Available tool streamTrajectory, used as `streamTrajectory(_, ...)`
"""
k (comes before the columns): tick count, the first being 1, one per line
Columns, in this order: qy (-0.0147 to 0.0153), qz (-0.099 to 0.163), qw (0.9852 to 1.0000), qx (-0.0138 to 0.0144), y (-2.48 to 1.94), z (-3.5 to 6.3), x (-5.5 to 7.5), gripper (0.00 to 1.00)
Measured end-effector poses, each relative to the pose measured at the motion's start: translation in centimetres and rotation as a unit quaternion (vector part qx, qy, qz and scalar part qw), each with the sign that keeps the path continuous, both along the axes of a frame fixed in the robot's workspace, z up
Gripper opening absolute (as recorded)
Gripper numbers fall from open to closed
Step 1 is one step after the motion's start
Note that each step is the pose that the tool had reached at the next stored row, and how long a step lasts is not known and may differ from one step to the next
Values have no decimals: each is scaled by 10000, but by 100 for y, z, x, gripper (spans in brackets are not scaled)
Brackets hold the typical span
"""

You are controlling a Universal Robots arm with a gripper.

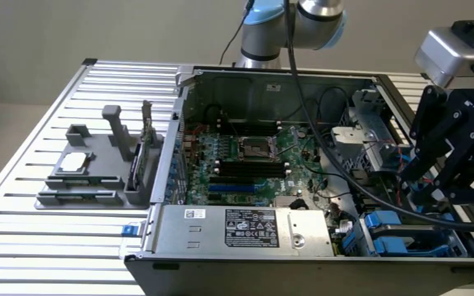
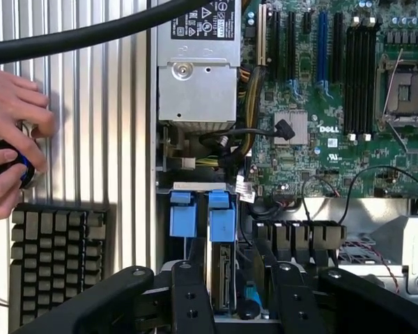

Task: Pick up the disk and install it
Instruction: 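Insert the disk into the insertion slot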

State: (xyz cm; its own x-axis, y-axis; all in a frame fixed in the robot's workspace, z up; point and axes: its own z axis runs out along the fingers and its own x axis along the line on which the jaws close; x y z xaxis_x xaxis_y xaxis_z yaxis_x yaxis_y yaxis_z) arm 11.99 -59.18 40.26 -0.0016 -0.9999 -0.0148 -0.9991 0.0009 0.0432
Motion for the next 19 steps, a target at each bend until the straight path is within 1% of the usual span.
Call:
streamTrajectory(5, -12, 3, 10000, -1, 0, -52, 0, 40)
streamTrajectory(10, -36, 5, 10000, -1, 1, -138, 0, 40)
streamTrajectory(11, -42, 6, 10000, 0, 2, -157, 0, 38)
streamTrajectory(12, -48, 6, 10000, 0, 2, -175, 0, 32)
streamTrajectory(13, -53, 6, 10000, -1, 3, -194, 0, 32)
streamTrajectory(15, -61, 7, 10000, -1, 5, -230, 0, 20)
streamTrajectory(16, -64, 8, 10000, -1, 6, -248, 0, 20)
streamTrajectory(17, -66, 8, 10000, -1, 6, -266, 0, 13)
streamTrajectory(19, -70, 10, 10000, 0, 9, -303, 0, 13)
